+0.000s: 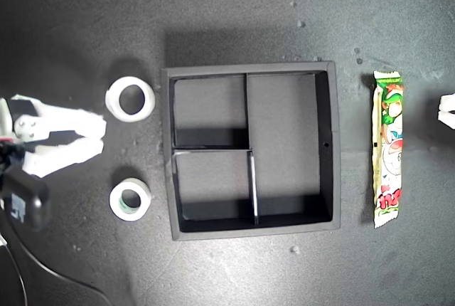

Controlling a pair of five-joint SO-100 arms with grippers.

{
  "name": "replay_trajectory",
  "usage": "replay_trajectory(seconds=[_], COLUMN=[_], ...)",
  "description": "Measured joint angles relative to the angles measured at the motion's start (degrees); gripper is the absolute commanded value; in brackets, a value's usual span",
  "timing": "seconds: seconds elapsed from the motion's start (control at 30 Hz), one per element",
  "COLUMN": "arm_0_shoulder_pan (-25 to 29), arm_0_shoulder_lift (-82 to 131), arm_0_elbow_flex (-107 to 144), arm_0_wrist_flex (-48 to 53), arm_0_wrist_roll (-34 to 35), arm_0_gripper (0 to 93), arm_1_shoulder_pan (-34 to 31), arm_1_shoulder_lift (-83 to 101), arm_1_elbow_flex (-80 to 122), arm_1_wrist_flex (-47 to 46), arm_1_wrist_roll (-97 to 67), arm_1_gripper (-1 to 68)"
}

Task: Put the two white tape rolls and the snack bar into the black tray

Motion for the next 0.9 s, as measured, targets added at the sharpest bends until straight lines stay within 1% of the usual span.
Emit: replay_trajectory(seconds=[0.1,0.17,0.3,0.4,0.47,0.53,0.57,0.63,0.7,0.77,0.83,0.9], arm_0_shoulder_pan=[0.8,1.3,1.4,1.4,0.5,-0.8,-1.3,-2.0,-2.3,-2.4,-2.3,-2.2], arm_0_shoulder_lift=[0.0,0.0,-3.4,-13.8,-22.2,-31.6,-36.2,-45.0,-53.0,-59.3,-64.8,-69.2], arm_0_elbow_flex=[-1.1,-2.8,-8.1,-14.2,-20.4,-26.8,-29.7,-34.7,-39.0,-42.4,-45.2,-47.3], arm_0_wrist_flex=[1.0,2.7,4.2,4.2,4.2,4.2,4.2,4.2,4.2,4.2,5.4,6.5], arm_0_wrist_roll=[2.7,4.2,6.7,9.2,11.2,12.9,13.5,14.2,14.5,14.5,14.3,13.6], arm_0_gripper=[9.8,10.3,12.1,13.5,14.7,15.4,15.5,15.6,15.6,15.8,16.0,16.1], arm_1_shoulder_pan=[-1.1,-2.5,-2.3,-3.5,-4.9,-5.8,-6.5,-8.3,-10.5,-12.3,-13.5,-14.9], arm_1_shoulder_lift=[0.0,0.0,-0.1,-3.0,-10.7,-23.6,-31.2,-47.5,-64.2,-78.0,-87.6,-92.0], arm_1_elbow_flex=[-0.3,-2.2,-7.1,-12.5,-17.9,-26.0,-31.2,-43.8,-58.1,-70.8,-79.9,-84.1], arm_1_wrist_flex=[-4.4,-5.4,-2.8,-1.2,-1.6,-1.1,0.5,5.8,13.0,19.4,23.6,26.5], arm_1_wrist_roll=[-6.2,-10.2,-15.4,-17.6,-19.0,-20.6,-21.5,-23.8,-26.2,-28.0,-29.2,-29.4], arm_1_gripper=[-0.2,0.4,8.5,13.1,16.5,18.5,19.0,18.7,17.1,17.2,18.9,19.9])
